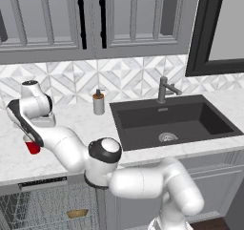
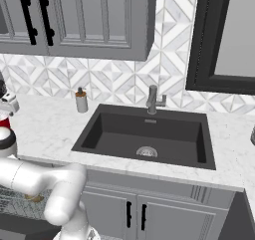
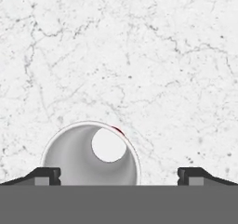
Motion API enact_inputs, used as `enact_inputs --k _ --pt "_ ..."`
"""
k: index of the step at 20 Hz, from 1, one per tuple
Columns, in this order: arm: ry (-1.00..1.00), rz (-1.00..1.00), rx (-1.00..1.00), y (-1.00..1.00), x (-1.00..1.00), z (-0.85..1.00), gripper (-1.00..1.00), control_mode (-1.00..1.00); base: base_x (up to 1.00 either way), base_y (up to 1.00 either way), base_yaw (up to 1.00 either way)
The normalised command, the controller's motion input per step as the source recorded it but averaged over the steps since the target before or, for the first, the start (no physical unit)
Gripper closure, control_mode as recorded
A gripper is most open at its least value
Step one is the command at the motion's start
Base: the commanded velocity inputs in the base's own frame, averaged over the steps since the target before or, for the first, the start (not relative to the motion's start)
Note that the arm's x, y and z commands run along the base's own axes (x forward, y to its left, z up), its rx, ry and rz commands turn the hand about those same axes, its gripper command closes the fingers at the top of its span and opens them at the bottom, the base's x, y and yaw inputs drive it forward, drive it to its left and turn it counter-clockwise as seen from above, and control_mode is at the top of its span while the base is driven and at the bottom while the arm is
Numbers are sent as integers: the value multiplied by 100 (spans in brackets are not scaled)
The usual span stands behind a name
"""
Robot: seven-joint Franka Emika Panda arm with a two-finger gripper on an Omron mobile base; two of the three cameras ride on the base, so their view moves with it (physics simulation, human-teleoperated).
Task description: Pick up the cup and bowl from the counter, place them in the dishwasher, and close the dishwasher door.
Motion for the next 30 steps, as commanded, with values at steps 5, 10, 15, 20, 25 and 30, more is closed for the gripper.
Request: enact_inputs --k 5,10,15,20,25,30 --pt "0 0 0 -4 -12 -22 -100 -100 0 0 0" --pt "0 0 0 -3 -11 -16 -100 -100 0 0 0" --pt "0 0 0 -18 -13 -19 -100 -100 0 0 0" --pt "0 0 0 -23 -18 -21 -100 -100 0 0 0" --pt "0 0 0 7 -5 -22 -100 -100 0 0 0" --pt "2 0 0 10 3 -31 100 -100 0 0 0"
